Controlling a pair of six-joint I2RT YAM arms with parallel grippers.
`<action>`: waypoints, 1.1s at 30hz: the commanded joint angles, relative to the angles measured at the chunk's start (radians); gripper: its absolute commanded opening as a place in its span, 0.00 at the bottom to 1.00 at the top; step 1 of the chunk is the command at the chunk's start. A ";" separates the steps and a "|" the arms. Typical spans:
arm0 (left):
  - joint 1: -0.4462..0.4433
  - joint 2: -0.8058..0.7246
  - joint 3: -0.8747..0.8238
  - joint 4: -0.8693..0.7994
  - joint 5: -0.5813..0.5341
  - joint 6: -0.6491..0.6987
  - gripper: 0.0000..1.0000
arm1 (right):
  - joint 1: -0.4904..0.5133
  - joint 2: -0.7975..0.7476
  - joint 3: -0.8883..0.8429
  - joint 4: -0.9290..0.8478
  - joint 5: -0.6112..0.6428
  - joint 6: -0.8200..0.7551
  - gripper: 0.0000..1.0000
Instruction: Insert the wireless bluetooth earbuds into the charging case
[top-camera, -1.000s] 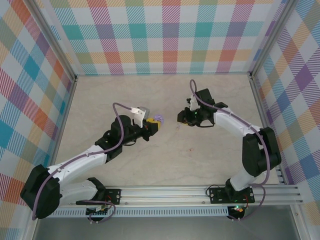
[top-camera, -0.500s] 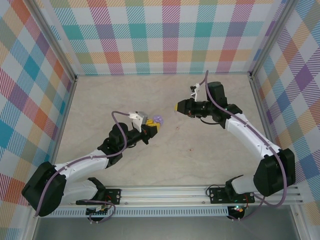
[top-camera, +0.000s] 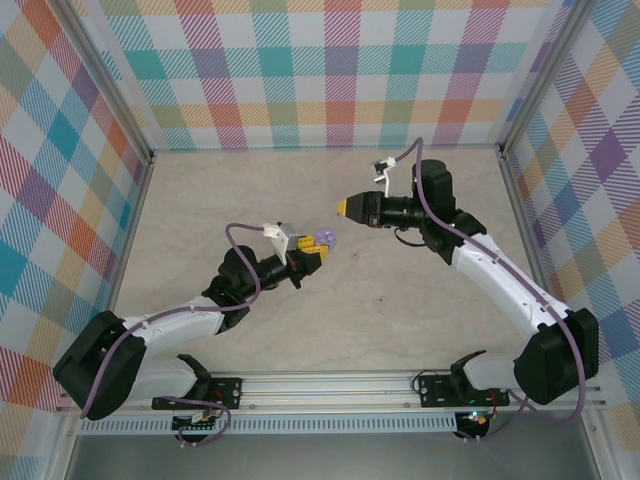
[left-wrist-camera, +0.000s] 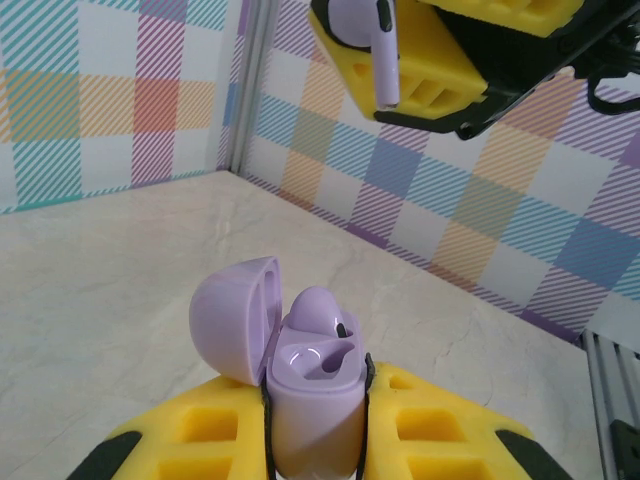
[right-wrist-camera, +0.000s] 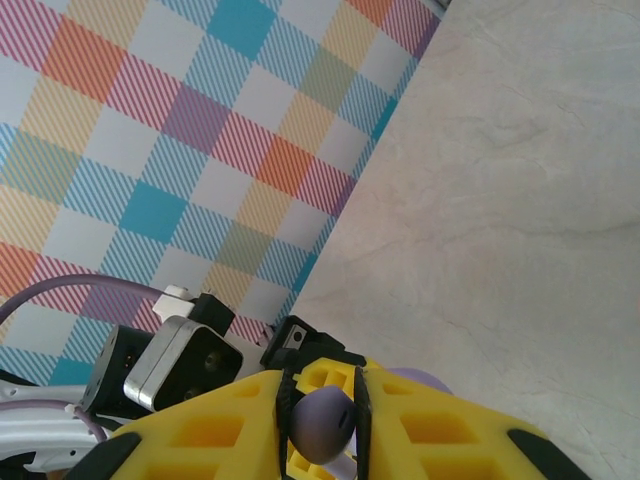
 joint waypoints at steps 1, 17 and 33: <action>-0.018 0.006 0.045 0.115 0.035 -0.027 0.18 | 0.025 -0.027 -0.012 0.074 0.004 -0.002 0.26; -0.037 -0.009 0.079 0.137 0.031 -0.040 0.18 | 0.083 -0.024 -0.002 0.087 0.028 -0.042 0.27; -0.038 -0.028 0.090 0.131 0.017 -0.041 0.17 | 0.084 -0.033 0.002 0.055 0.040 -0.070 0.27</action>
